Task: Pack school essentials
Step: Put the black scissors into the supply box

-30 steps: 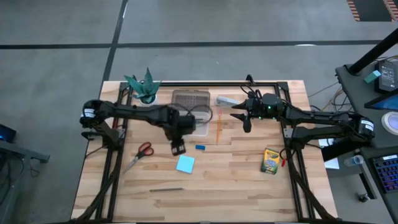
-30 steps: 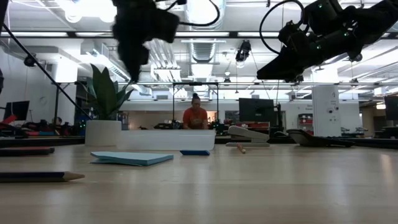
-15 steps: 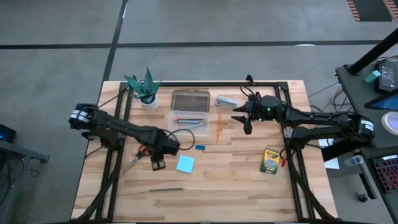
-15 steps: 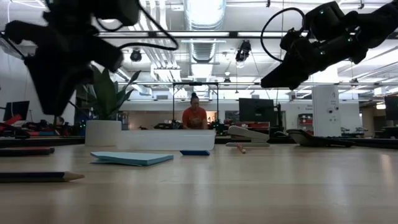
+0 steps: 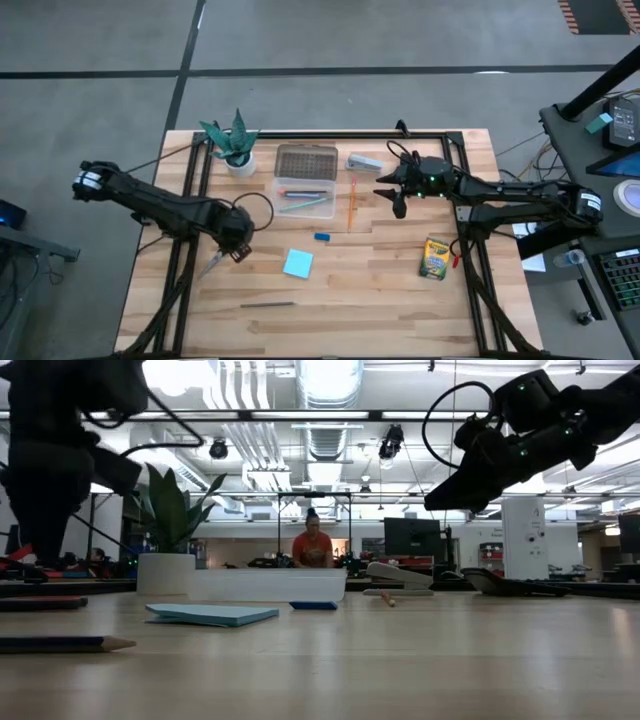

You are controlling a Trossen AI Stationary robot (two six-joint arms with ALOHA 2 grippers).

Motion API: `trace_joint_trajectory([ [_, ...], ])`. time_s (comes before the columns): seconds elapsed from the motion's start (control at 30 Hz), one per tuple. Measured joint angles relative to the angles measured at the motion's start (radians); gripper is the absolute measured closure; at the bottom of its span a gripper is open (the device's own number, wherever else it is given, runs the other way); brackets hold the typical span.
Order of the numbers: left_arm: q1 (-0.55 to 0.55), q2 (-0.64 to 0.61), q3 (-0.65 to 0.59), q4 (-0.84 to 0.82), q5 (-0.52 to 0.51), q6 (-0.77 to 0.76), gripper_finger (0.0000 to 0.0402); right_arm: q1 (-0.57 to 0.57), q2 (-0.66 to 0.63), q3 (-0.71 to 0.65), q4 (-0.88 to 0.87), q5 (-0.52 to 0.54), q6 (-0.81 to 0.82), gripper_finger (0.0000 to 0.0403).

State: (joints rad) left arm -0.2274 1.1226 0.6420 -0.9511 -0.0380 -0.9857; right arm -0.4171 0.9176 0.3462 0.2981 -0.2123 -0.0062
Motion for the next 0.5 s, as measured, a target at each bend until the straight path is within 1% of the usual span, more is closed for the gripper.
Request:
trace_joint_trajectory([
  [0.17, 0.014, 0.038, -0.028, 0.001, -0.024, -0.074, 0.0285, 0.000, 0.000, -0.007, 0.006, 0.000, 0.008, 0.0236],
  [0.4, 0.017, 0.136, -0.010, 0.010, -0.024, -0.074, 0.0285, 0.000, 0.000, -0.007, 0.006, 0.000, 0.014, 0.0236],
  [0.5, 0.017, 0.170, -0.002, 0.036, -0.024, -0.051, 0.0286, 0.000, 0.000, -0.007, 0.006, 0.000, 0.014, 0.0236],
])
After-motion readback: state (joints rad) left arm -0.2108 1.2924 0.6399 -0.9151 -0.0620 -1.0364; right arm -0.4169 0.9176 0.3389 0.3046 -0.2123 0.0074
